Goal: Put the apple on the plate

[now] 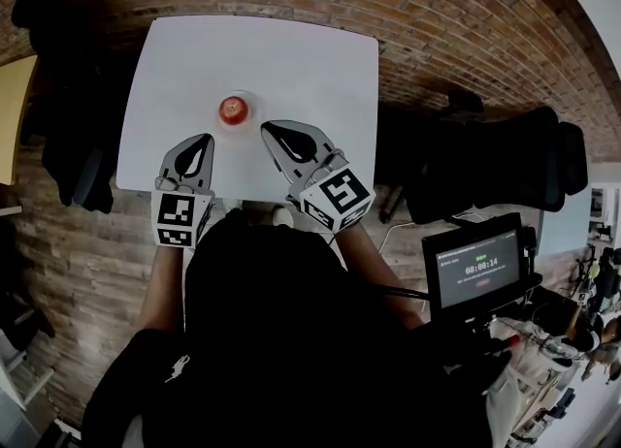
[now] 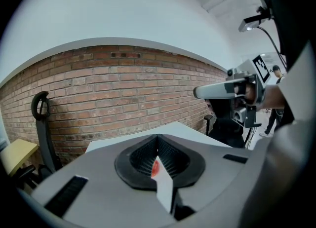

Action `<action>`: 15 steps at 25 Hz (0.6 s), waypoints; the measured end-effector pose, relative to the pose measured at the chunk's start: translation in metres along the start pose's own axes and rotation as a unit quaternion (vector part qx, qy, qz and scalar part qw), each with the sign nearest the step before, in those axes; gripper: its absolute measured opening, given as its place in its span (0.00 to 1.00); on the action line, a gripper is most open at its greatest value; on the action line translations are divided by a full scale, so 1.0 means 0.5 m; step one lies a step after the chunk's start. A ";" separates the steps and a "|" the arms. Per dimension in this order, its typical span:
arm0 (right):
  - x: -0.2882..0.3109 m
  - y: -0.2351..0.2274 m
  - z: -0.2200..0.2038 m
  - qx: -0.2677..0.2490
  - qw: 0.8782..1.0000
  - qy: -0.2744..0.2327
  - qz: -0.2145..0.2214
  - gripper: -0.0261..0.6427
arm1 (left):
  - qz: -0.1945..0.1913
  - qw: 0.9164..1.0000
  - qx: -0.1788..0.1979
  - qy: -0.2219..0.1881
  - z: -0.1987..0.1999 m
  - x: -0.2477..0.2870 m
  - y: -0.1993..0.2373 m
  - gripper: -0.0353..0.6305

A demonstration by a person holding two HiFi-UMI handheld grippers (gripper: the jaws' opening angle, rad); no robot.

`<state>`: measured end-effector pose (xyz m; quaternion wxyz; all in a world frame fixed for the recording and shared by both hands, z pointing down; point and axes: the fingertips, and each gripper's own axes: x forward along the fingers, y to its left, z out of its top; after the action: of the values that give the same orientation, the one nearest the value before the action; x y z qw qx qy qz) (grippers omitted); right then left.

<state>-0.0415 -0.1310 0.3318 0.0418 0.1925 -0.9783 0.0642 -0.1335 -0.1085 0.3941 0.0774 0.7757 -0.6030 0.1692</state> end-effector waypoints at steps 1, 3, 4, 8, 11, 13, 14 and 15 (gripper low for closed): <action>-0.001 -0.001 -0.002 0.001 1.000 0.000 -0.001 0.04 | 0.000 1.000 0.000 0.001 -0.002 0.001 -0.002 0.06; -0.003 -0.005 -0.004 0.002 1.000 0.001 -0.004 0.04 | -0.001 1.000 -0.002 0.001 -0.007 0.005 -0.004 0.06; -0.004 -0.007 -0.006 0.001 1.000 0.002 -0.005 0.04 | -0.002 1.000 -0.006 0.002 -0.009 0.007 -0.006 0.06; -0.013 -0.014 -0.011 0.000 1.000 0.005 -0.010 0.04 | -0.007 1.000 -0.031 0.001 -0.016 0.012 -0.009 0.06; -0.011 -0.017 -0.008 -0.002 1.000 0.004 -0.012 0.04 | -0.006 0.999 -0.032 0.001 -0.015 0.012 -0.003 0.06; -0.009 -0.016 -0.006 -0.001 1.000 0.005 -0.012 0.04 | -0.007 1.000 -0.030 0.002 -0.016 0.012 0.000 0.06; -0.009 -0.016 -0.006 -0.001 1.000 0.005 -0.013 0.04 | -0.009 1.000 -0.029 0.003 -0.018 0.012 0.000 0.06; -0.009 -0.015 -0.006 -0.001 1.000 0.005 -0.013 0.04 | -0.011 1.000 -0.028 0.005 -0.019 0.012 -0.001 0.06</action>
<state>-0.0344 -0.1360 0.3352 0.0476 0.2052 -0.9755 0.0640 -0.1335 -0.1109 0.4053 0.1040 0.7791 -0.5985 0.1546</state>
